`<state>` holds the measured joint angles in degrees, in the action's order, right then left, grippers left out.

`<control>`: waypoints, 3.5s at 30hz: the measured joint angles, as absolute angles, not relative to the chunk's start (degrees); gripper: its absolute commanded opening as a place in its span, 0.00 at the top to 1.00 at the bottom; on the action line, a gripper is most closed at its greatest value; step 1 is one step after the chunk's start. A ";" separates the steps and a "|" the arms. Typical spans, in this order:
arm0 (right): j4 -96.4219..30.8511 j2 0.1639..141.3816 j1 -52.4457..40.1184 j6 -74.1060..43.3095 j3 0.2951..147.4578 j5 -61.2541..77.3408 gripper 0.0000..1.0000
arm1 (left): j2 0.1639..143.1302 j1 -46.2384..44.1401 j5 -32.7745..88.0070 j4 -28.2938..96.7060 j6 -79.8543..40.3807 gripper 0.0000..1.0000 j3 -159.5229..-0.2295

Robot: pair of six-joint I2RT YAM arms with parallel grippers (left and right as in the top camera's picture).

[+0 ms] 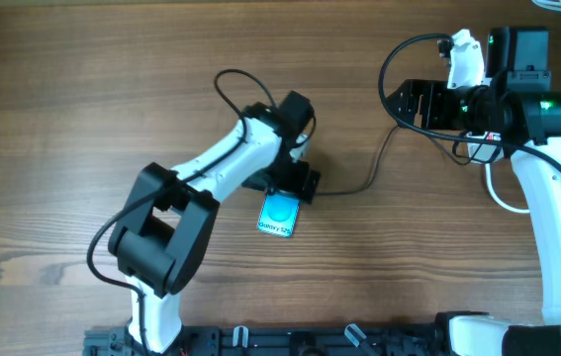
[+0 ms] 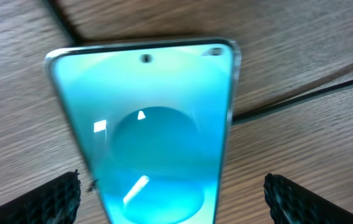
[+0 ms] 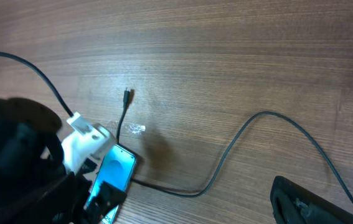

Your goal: Plug charger to phone and switch on socket

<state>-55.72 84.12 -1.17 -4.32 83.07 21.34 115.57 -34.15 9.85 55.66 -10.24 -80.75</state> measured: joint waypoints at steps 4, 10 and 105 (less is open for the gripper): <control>-56.14 84.12 -1.17 -4.34 83.07 21.34 0.00 | 115.57 -35.62 7.05 54.11 -12.08 0.01 -79.90; -56.38 84.12 -1.17 -4.32 83.07 21.34 0.00 | 114.91 -35.64 5.37 49.41 -15.49 0.04 -76.14; -56.82 84.23 -1.17 -10.26 83.07 21.34 0.00 | 106.48 -7.33 66.43 54.87 -72.18 0.44 -90.39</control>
<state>-56.82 84.23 -1.17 -10.26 83.07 21.34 106.48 -7.33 66.43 54.87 -72.18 -90.39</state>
